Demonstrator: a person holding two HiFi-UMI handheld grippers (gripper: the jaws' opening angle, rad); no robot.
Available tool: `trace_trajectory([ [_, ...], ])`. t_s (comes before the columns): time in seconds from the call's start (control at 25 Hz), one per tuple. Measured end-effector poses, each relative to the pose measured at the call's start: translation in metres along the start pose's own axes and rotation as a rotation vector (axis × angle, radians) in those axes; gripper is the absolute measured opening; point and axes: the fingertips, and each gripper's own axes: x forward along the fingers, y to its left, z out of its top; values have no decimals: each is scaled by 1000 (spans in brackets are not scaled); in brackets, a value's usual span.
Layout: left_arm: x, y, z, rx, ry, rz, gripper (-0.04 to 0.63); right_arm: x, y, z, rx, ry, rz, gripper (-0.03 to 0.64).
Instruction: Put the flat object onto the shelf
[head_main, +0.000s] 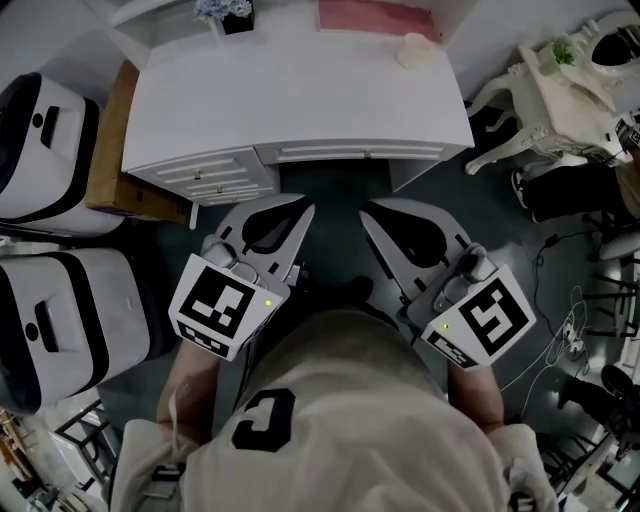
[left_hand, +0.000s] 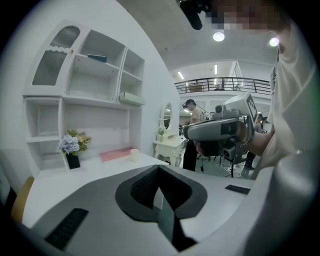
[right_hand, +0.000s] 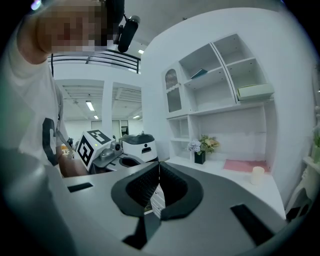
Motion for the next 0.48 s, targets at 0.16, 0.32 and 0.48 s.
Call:
trace_trajectory([
  [0.16, -16, 12, -8, -6, 5, 3, 12, 16, 10, -3, 18, 19, -36, 24],
  [0.32, -30, 24, -19, -16, 9, 1, 12, 31, 27, -5, 19, 23, -40, 24],
  [0.48, -37, 28, -26, -21, 11, -20, 14, 35, 38, -6, 26, 20, -57, 25],
])
